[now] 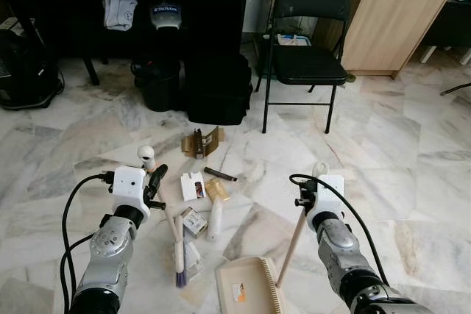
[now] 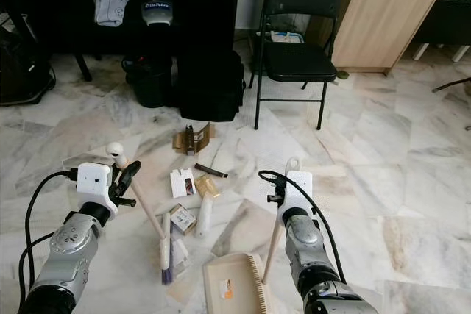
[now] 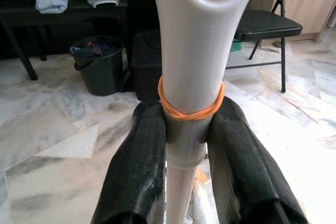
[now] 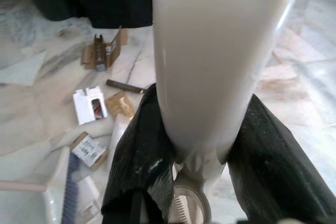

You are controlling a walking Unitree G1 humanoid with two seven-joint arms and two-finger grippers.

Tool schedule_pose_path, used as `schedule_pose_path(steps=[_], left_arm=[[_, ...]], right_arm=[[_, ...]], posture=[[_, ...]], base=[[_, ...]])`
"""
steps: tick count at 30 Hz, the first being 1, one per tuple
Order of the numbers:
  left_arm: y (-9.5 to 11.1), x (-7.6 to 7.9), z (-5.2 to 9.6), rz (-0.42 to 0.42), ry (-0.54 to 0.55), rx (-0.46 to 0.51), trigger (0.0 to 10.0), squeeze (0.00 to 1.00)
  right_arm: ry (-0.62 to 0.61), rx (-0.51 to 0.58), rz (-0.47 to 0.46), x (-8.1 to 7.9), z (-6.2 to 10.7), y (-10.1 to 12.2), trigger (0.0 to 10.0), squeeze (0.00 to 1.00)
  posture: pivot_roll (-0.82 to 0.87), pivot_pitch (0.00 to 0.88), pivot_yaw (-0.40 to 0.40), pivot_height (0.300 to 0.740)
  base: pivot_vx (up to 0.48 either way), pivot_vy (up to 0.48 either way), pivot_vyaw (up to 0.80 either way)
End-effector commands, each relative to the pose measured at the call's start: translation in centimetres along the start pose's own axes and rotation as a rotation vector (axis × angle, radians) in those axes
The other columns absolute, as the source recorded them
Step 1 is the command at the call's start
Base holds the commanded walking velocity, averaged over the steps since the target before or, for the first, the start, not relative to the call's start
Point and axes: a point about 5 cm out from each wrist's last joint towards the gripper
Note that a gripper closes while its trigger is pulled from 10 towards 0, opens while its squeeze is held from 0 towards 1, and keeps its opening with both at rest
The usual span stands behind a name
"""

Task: Sweep floor

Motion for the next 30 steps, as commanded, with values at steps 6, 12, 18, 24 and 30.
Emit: schedule_pose_path(steps=[6, 12, 18, 24, 30], left_arm=[[0.5, 0.4, -0.1, -0.013, -0.029, 0.018, 10.0, 0.0], [0.4, 0.4, -0.1, -0.014, -0.032, 0.013, 10.0, 0.0], [0.3, 0.5, -0.1, -0.011, -0.038, 0.01, 10.0, 0.0], [0.3, 0.5, -0.1, -0.011, -0.04, 0.009, 10.0, 0.0], [0.3, 0.5, 0.0, -0.011, -0.041, 0.004, 10.0, 0.0]], right_arm=[[0.112, -0.203, -0.148, -1.3, 1.0, -3.8, 10.0, 0.0], [0.208, -0.229, -0.212, -2.0, 1.1, -3.9, 10.0, 0.0], [0.263, -0.259, -0.207, -2.3, 1.3, -4.3, 10.0, 0.0], [0.273, -0.268, -0.21, -2.3, 1.3, -4.4, 10.0, 0.0], [0.228, -0.253, -0.18, -1.8, 1.3, -4.4, 10.0, 0.0]], posture=[[0.11, 0.08, -0.084, 0.74], [0.12, 0.084, -0.084, 0.74], [0.12, 0.085, -0.082, 0.74], [0.11, 0.087, -0.08, 0.74], [0.12, 0.087, -0.08, 0.74]], base=[[0.0, 0.0, 0.0], [0.0, 0.0, 0.0], [0.0, 0.0, 0.0], [0.0, 0.0, 0.0], [0.0, 0.0, 0.0]])
Point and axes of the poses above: a point about 5 cm out from each wrist's last joint towards the gripper, its own z axis pointing back from the gripper into the wrist, its own y axis along the axis of the wrist's last joint, x = y × z, and after that the axes turned 2 degrees about z, right-handed
